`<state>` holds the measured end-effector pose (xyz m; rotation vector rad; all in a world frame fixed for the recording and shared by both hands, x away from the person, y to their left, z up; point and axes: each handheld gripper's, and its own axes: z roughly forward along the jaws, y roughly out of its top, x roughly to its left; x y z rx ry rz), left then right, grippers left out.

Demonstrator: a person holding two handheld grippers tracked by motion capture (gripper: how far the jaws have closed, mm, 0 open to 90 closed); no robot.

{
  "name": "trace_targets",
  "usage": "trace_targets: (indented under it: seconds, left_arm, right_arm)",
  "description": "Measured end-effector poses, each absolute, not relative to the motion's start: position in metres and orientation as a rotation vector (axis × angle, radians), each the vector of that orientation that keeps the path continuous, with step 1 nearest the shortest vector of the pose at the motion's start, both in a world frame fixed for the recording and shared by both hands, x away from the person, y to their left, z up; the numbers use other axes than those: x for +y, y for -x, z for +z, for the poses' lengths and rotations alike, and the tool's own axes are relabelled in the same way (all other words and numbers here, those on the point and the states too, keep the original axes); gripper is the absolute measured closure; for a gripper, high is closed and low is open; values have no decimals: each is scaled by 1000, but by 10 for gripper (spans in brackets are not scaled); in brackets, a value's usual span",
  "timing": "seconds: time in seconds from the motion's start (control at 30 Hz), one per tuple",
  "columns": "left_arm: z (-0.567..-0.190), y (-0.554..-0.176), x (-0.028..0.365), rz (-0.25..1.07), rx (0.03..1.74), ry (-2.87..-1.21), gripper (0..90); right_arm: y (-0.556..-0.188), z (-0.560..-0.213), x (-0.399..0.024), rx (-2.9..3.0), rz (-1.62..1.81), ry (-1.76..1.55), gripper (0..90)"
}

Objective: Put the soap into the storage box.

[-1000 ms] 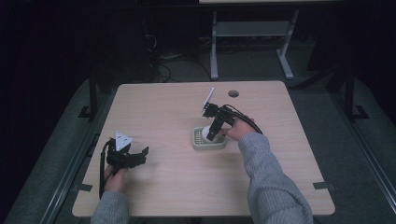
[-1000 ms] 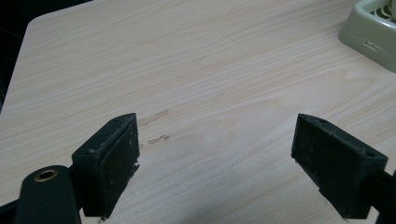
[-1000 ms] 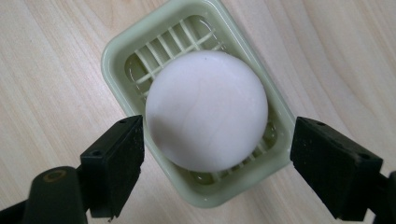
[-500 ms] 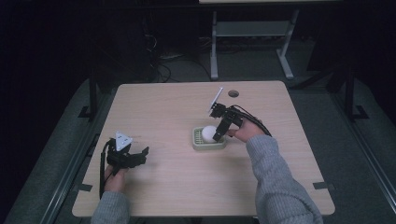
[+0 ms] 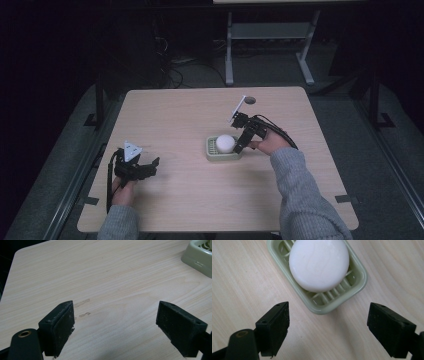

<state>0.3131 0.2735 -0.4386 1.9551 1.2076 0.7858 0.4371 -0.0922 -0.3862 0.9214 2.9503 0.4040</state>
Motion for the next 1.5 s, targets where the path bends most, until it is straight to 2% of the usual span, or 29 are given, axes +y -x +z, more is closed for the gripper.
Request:
trace_targets:
  seconds: [1.5]
  left_arm:
    - [-439,-313,272,785,1208,-1960,149]
  right_arm:
    - [-393,-393,-149,2899,511,-998,194]
